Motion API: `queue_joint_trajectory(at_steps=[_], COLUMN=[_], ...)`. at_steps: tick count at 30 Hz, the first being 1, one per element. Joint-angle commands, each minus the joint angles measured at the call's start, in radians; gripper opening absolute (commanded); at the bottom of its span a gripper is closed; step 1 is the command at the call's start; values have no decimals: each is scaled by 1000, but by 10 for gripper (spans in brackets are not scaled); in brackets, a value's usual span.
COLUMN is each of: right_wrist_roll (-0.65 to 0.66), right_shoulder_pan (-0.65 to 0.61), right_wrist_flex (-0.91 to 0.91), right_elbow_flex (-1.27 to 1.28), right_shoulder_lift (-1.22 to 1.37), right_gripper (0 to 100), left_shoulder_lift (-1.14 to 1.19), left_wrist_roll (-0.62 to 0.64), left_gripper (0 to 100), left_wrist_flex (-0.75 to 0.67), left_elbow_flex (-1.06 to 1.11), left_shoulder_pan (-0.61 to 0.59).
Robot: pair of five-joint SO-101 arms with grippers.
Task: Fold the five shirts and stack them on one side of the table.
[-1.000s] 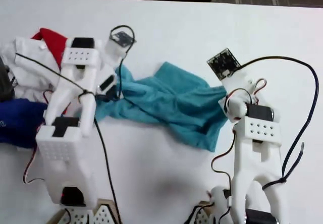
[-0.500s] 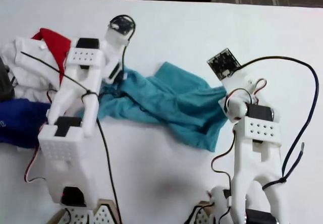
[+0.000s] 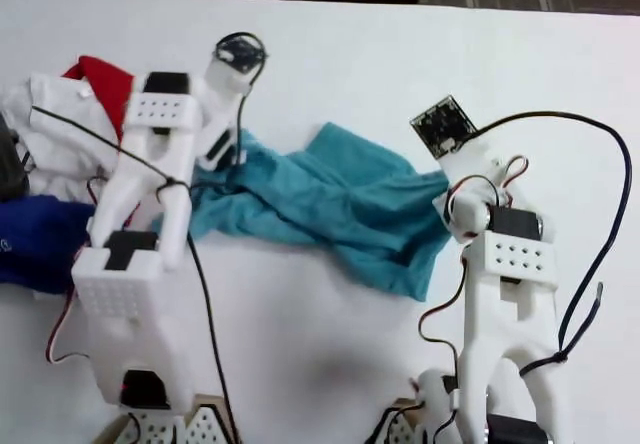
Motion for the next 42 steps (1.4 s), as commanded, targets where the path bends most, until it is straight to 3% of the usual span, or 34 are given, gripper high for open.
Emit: queue_joint_trajectory(at_steps=[1,13,18,20,23,29,35,42], right_wrist_roll=[-8,-8,-8,-8,-8,-8,-31,-97], right_shoulder_pan=[-5,-7,-7,-7,-8,-8,-2,35], right_wrist_flex=[-18,-18,-18,-18,-19,-19,-122,-107], right_elbow_flex=[-6,-6,-6,-5,5,5,0,-278], right_shoulder_lift=[2,2,2,2,2,2,-10,-10], right_gripper=[21,21,21,21,21,21,21,20], left_shoulder_lift=[-8,-3,-3,-5,-11,-26,-161,-293], left_wrist_roll=[-32,-35,-29,-28,-28,-26,-26,-35], left_gripper=[162,162,161,136,13,26,26,26], left_wrist_flex=[14,0,-69,-81,-74,-49,54,287], left_elbow_flex=[-45,-27,39,41,41,39,-53,-277], left_shoulder_pan=[-54,-21,3,5,5,-3,5,-6])
